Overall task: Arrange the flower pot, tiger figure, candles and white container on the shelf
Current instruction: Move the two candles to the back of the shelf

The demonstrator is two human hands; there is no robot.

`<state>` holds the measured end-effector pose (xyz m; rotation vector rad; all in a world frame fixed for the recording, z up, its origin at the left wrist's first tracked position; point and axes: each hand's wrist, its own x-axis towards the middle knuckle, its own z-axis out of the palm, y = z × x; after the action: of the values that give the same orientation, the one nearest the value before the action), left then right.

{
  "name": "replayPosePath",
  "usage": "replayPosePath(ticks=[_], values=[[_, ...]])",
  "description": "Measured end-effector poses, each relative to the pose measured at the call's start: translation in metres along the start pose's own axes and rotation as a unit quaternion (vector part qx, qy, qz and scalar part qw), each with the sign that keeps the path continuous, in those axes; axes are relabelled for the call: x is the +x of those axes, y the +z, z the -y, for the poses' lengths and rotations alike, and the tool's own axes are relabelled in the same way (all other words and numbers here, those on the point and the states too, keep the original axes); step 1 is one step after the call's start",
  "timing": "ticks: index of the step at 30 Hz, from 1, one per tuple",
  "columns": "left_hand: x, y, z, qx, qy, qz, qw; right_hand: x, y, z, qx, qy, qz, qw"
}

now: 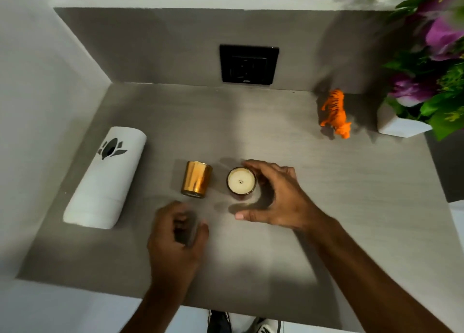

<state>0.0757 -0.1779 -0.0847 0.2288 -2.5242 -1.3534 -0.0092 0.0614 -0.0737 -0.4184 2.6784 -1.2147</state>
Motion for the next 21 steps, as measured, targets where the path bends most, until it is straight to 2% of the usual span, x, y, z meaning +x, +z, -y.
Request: replayPosePath(ticks=[2,5,9,12,14,17,21], values=[[0.018,0.002,-0.006,-0.018,-0.078,-0.035,0.996,0.010,0.006,0.004,0.025,-0.004,-0.034,0.999],[0.045,0.014,-0.012,0.014,-0.120,-0.005,0.993,0.023,0.008,0.003,0.107,0.010,-0.098,0.989],[0.085,0.023,-0.020,0.095,-0.065,0.035,0.993,0.053,-0.005,-0.004,0.130,0.133,-0.267,0.946],[0.108,0.027,-0.026,0.089,-0.048,0.096,0.990,0.090,-0.029,-0.012,0.103,0.159,-0.341,0.921],[0.120,0.032,-0.031,0.052,-0.067,0.114,0.990,0.113,-0.042,-0.016,0.069,0.174,-0.368,0.911],[0.145,0.046,-0.037,-0.020,-0.094,0.093,0.991,0.138,-0.048,-0.022,0.034,0.190,-0.383,0.903],[0.190,0.072,-0.041,-0.055,-0.050,0.051,0.996,0.146,-0.048,-0.027,0.017,0.192,-0.382,0.904]])
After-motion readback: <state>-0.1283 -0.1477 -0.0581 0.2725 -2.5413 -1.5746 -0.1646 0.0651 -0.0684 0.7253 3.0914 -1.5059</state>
